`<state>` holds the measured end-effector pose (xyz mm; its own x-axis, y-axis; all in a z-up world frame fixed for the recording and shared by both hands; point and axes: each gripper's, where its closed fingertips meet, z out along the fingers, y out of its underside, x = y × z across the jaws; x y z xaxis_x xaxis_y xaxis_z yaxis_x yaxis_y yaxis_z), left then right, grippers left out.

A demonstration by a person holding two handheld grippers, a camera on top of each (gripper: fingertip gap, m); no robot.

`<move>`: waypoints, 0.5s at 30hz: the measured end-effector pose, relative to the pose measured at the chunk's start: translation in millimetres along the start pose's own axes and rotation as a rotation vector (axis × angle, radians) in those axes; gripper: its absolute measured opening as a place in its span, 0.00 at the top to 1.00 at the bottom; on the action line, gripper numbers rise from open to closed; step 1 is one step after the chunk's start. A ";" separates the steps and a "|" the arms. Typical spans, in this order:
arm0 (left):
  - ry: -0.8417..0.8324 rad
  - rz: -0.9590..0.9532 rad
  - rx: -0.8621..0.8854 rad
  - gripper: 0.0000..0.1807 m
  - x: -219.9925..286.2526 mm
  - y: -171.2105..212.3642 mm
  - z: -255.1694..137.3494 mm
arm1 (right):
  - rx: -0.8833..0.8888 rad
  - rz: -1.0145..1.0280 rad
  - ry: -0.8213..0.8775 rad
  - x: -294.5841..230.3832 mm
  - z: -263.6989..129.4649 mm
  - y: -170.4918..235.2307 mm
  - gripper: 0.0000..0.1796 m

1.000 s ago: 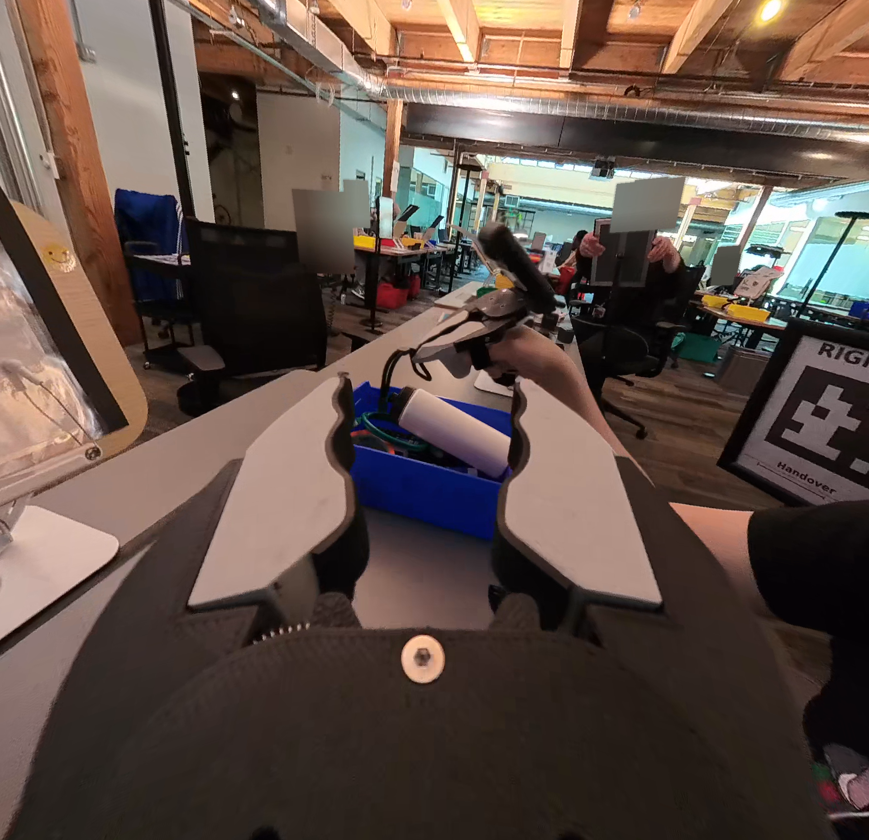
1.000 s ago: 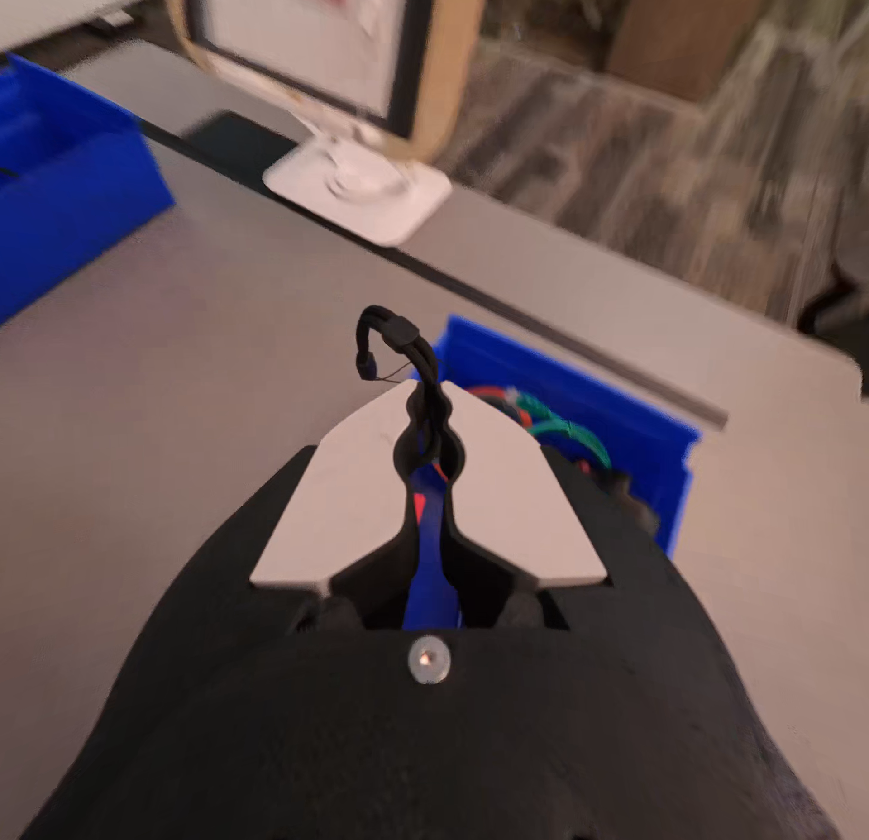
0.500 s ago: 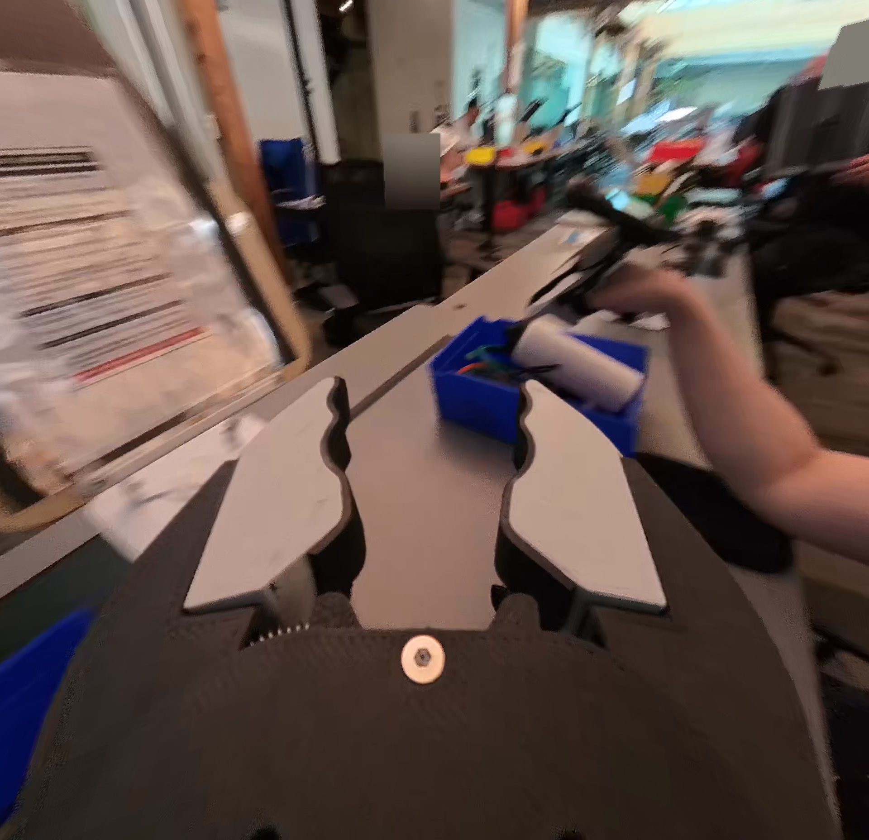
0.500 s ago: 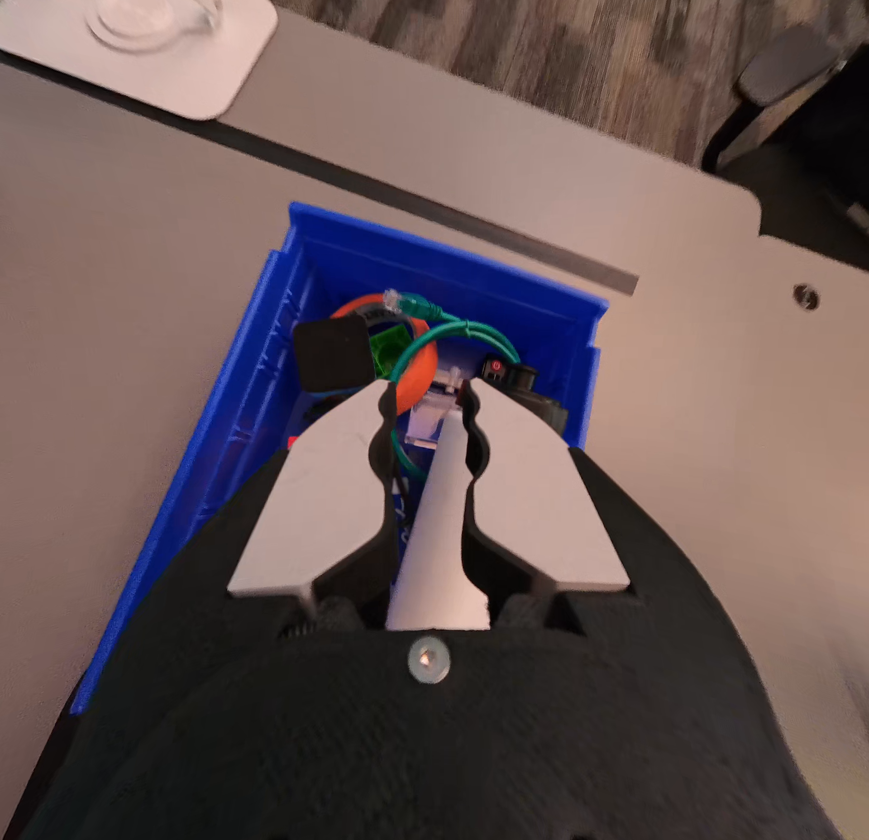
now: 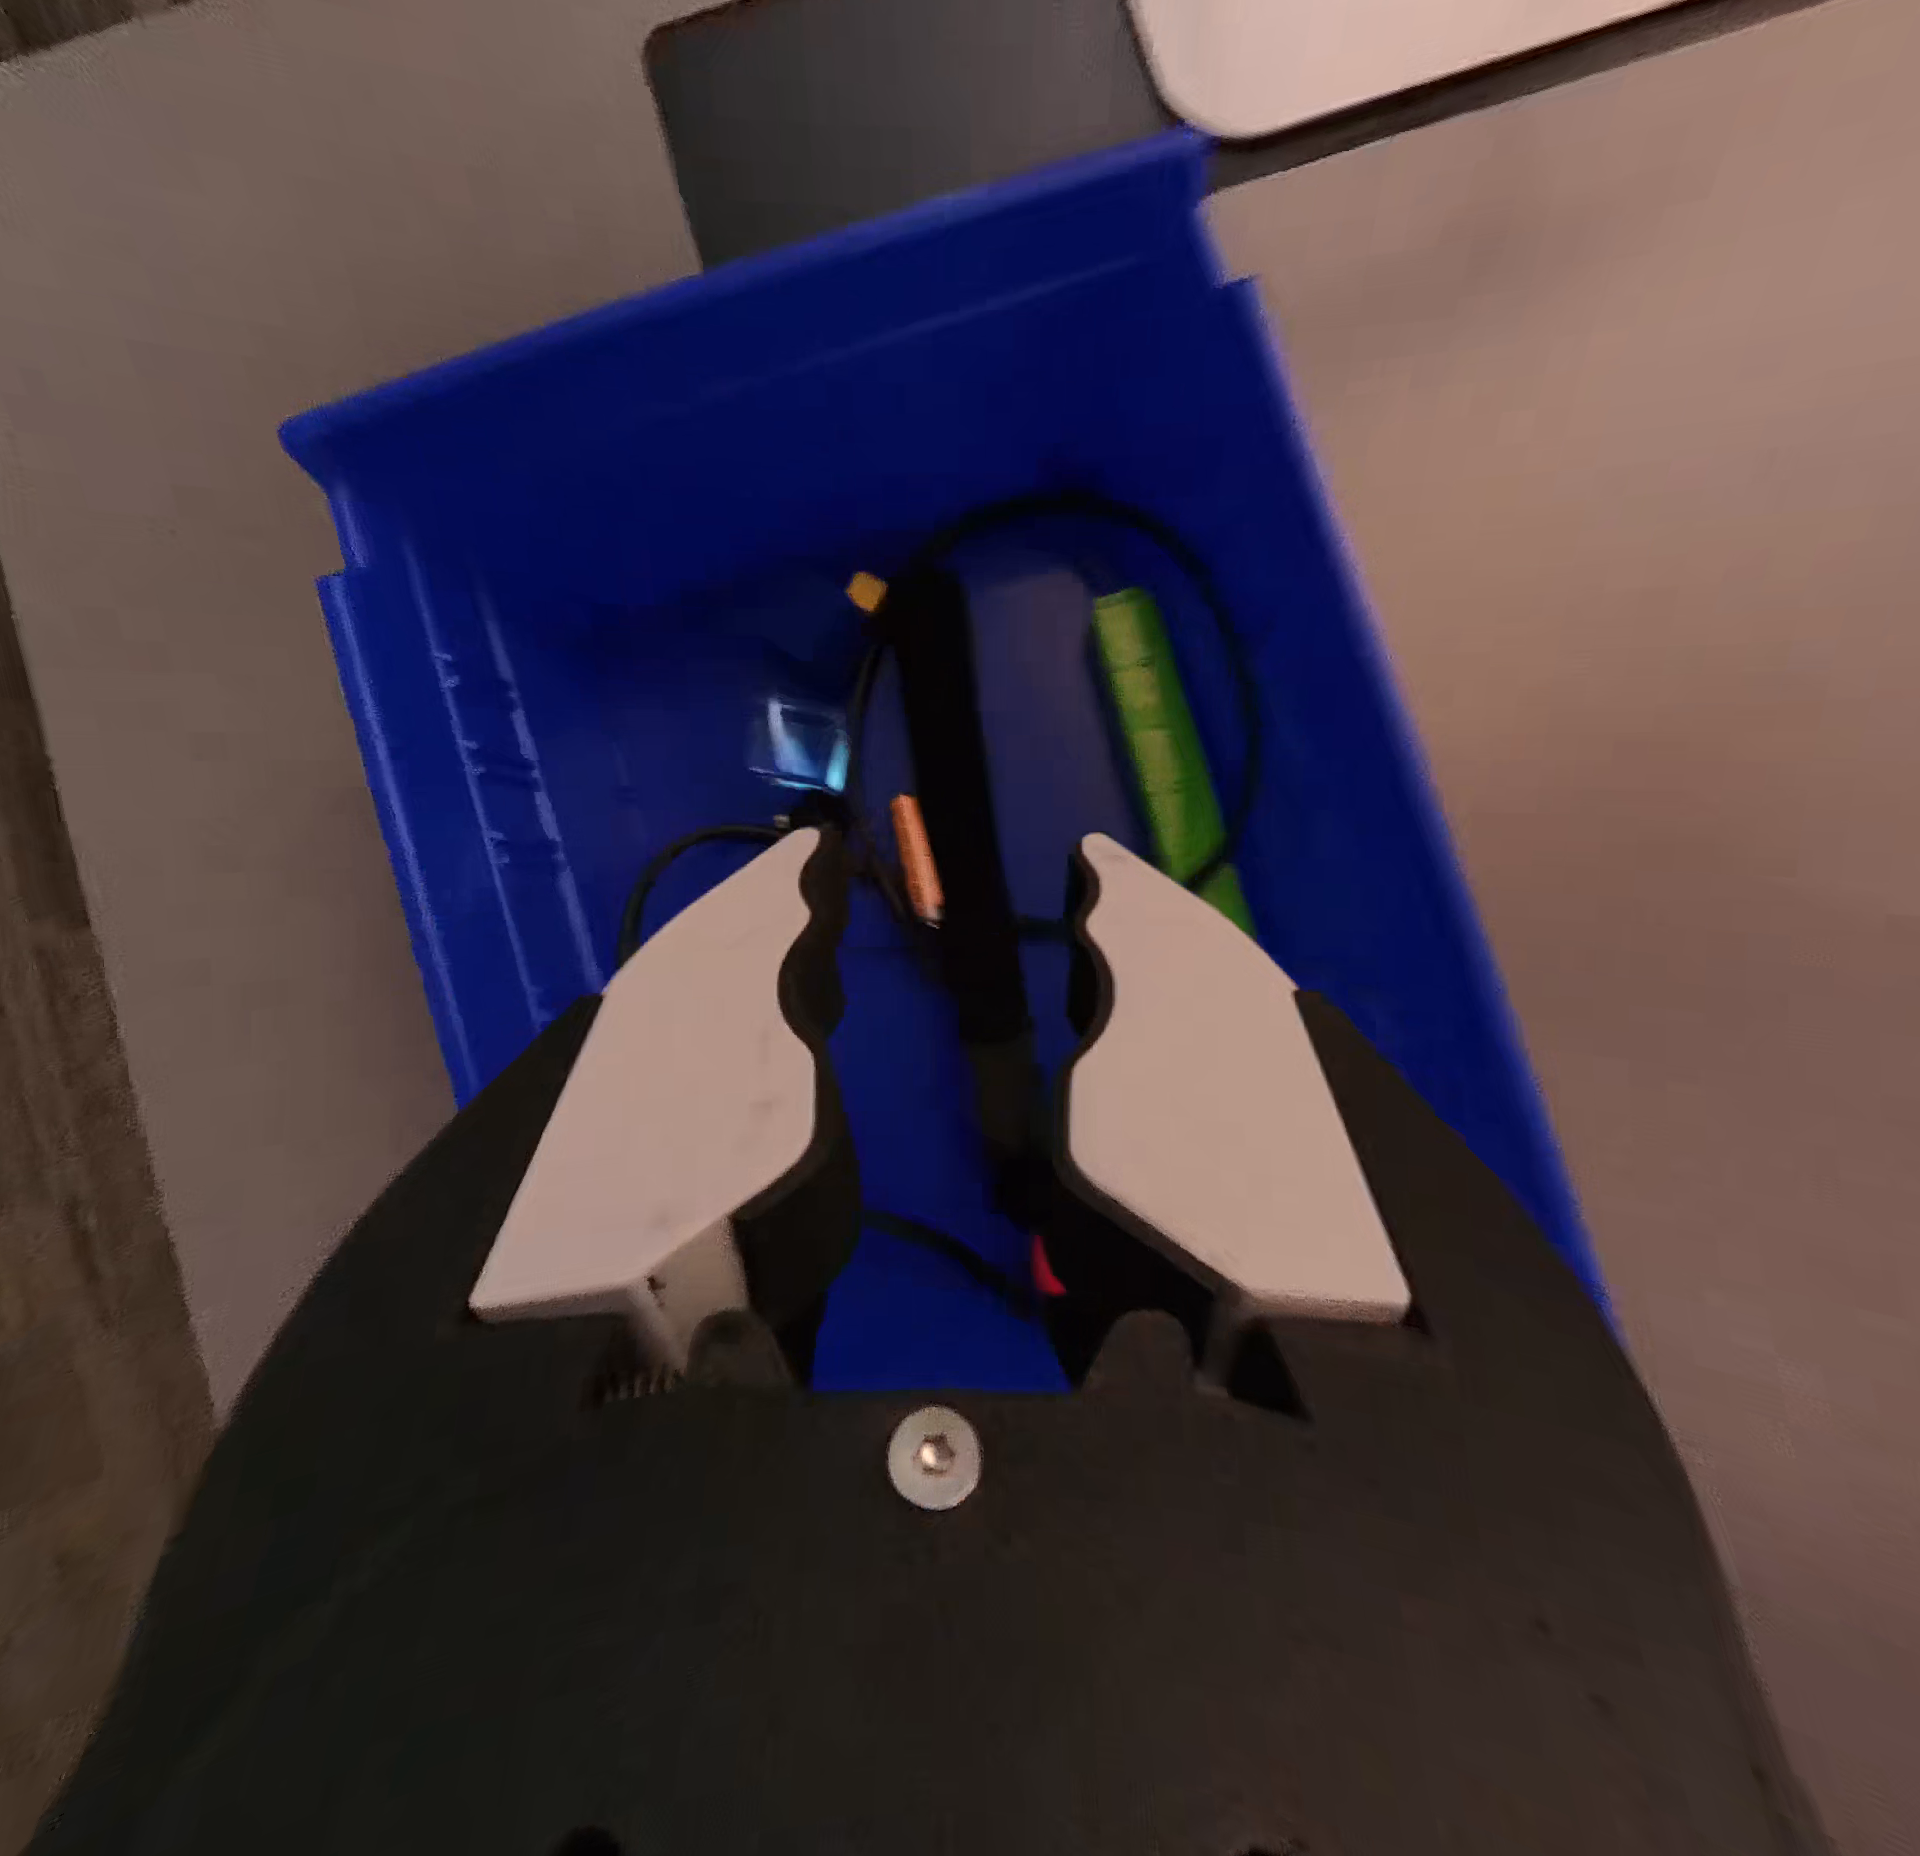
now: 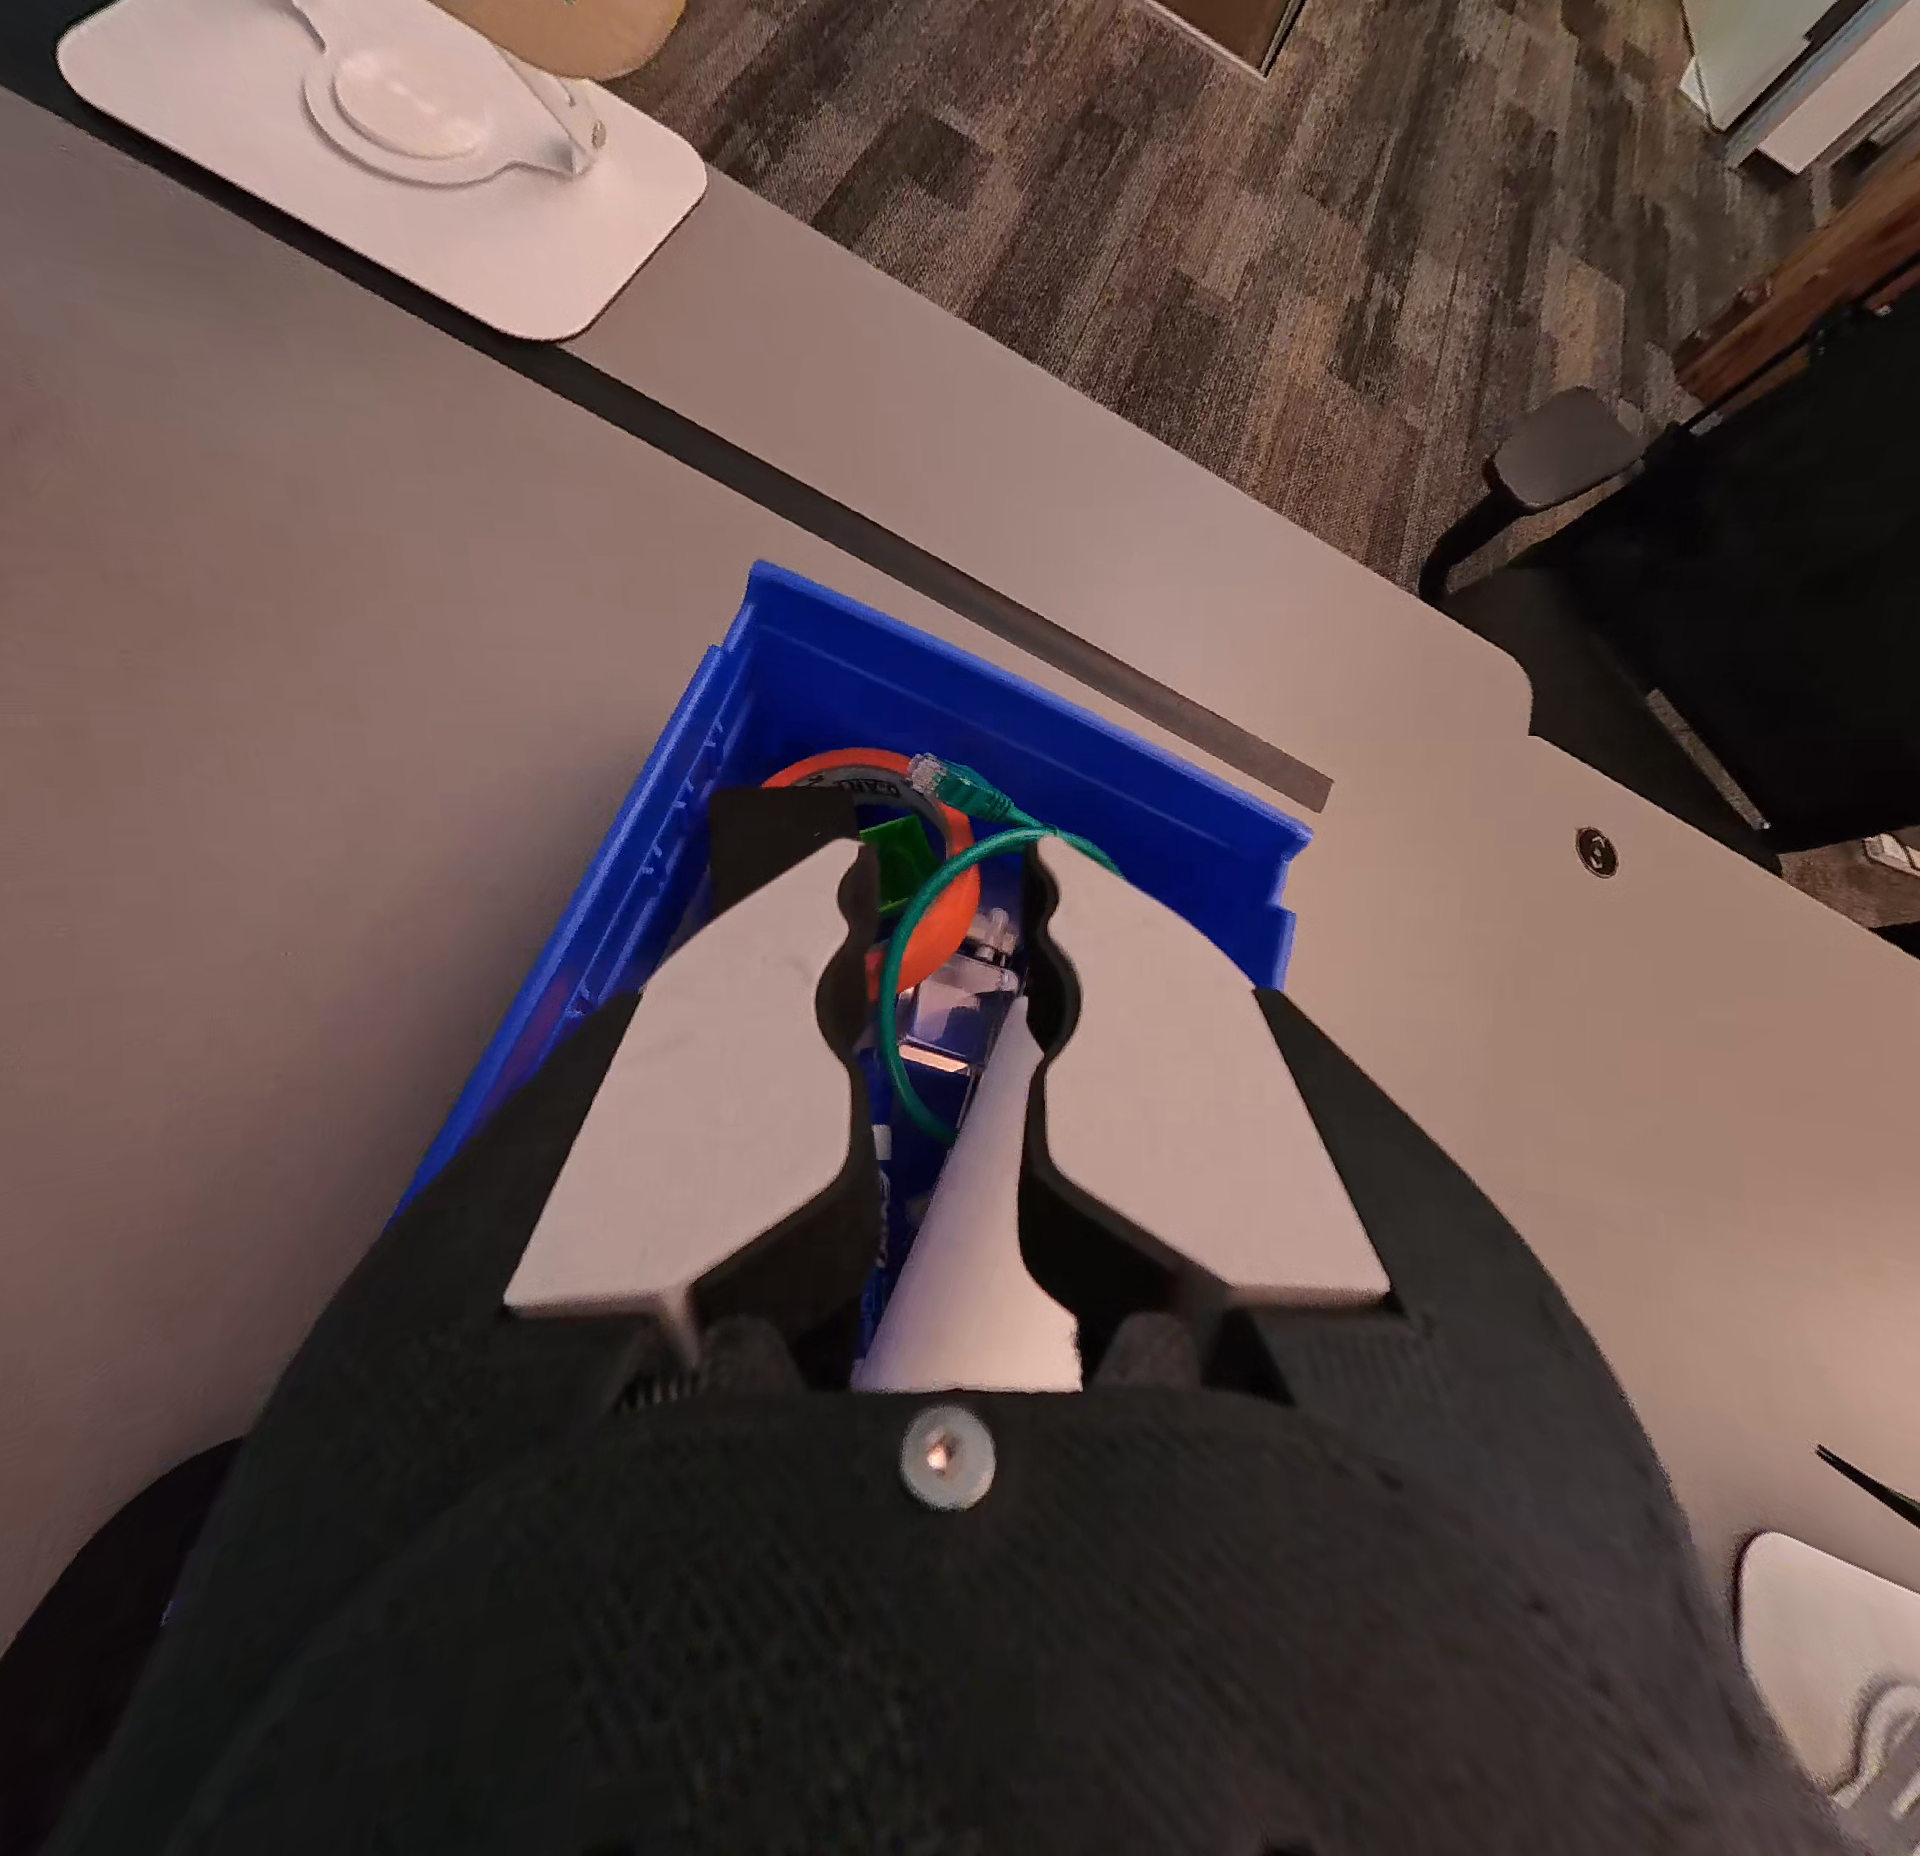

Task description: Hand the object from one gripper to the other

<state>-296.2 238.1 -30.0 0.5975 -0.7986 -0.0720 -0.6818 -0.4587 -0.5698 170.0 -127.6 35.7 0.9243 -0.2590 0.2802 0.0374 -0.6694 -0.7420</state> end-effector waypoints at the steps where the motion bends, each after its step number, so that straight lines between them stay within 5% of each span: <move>1: -0.042 0.005 -0.016 0.78 -10.8 1.5 12.8 | -0.008 -0.006 -0.003 -1.5 1.8 0.9 0.85; 5: -0.163 0.096 -0.023 0.76 -39.4 3.2 52.4 | -0.027 -0.020 -0.003 -4.1 6.5 2.7 0.84; 15: -0.106 0.101 -0.022 0.76 -49.5 13.4 91.5 | -0.044 -0.041 -0.013 -7.6 10.2 4.4 0.85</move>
<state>-296.2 307.1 -109.0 0.5663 -0.7957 -0.2149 -0.7487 -0.3876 -0.5377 167.0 -121.5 24.1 0.9272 -0.2219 0.3019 0.0589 -0.7094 -0.7023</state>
